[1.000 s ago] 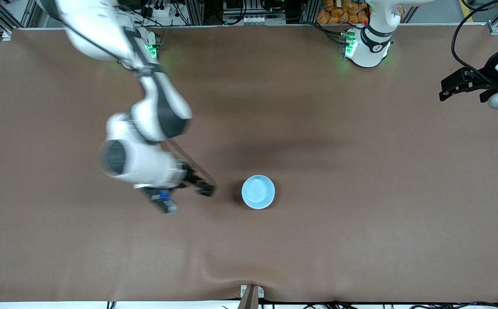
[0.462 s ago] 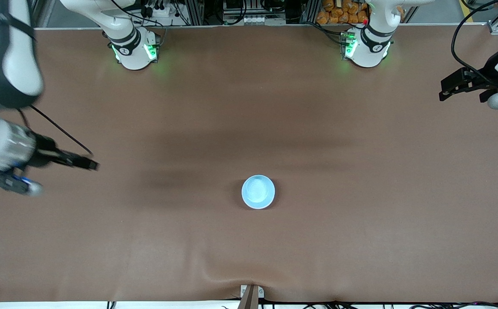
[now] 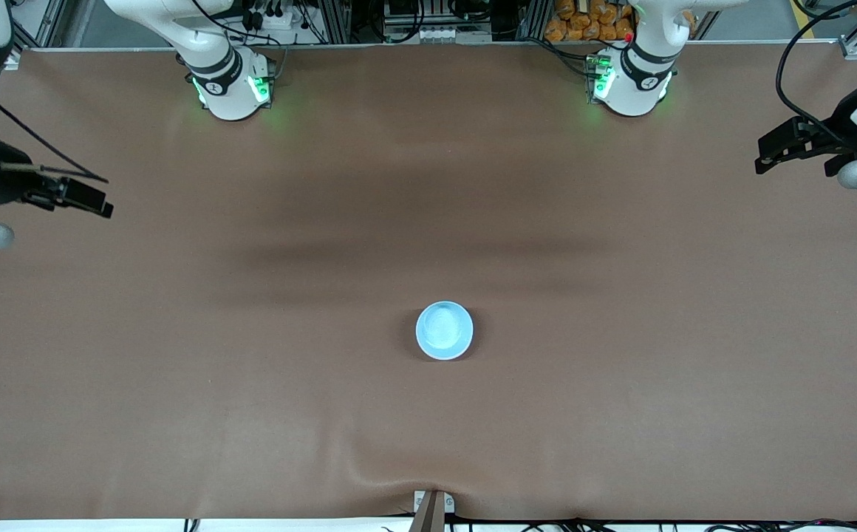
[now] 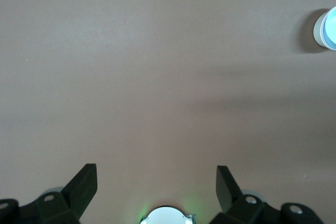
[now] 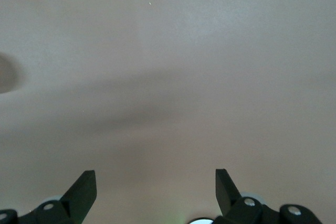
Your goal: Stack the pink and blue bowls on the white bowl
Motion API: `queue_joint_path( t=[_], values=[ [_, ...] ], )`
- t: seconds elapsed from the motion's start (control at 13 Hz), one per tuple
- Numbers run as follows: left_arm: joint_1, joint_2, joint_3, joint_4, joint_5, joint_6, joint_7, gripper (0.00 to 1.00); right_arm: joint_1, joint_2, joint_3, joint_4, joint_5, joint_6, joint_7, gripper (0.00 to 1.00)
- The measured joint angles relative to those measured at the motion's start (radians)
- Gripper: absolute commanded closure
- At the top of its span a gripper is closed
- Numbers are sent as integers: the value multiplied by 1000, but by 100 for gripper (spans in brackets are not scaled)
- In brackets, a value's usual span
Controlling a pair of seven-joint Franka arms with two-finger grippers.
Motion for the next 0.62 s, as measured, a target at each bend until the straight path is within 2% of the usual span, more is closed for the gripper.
queue_joint_path(
  t=[0.62],
  values=[
    [0,0,0,0,0,0,1,0,-8,-10,-4,-2,-24,-6,-51,0]
  ],
)
